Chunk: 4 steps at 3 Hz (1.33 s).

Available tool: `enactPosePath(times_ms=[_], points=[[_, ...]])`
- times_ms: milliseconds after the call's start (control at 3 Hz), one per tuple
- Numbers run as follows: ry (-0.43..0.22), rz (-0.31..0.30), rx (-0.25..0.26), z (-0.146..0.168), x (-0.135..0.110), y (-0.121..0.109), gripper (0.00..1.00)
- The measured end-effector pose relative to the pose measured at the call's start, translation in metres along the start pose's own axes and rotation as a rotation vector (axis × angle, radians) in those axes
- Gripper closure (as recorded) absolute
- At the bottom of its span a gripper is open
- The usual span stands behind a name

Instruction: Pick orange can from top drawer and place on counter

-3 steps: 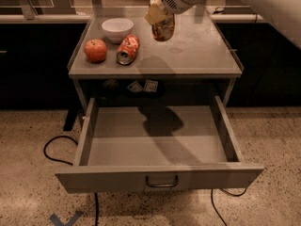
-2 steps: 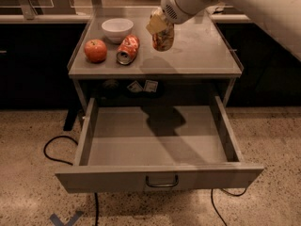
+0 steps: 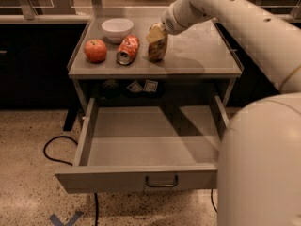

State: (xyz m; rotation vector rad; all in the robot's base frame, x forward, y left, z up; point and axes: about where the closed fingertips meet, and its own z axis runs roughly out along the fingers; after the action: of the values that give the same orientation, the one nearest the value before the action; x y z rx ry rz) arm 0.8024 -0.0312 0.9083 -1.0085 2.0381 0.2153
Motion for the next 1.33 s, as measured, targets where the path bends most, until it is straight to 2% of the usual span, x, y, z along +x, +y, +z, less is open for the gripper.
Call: enactPosePath(times_ms=[333, 667, 1333], points=[[-0.015, 0.03, -0.012, 0.0223, 0.0011, -0.0106, 0.87], [-0.015, 0.03, -0.012, 0.0223, 0.0011, -0.0106, 0.67], [-0.015, 0.03, -0.013, 0.0224, 0.0011, -0.0105, 0.21]])
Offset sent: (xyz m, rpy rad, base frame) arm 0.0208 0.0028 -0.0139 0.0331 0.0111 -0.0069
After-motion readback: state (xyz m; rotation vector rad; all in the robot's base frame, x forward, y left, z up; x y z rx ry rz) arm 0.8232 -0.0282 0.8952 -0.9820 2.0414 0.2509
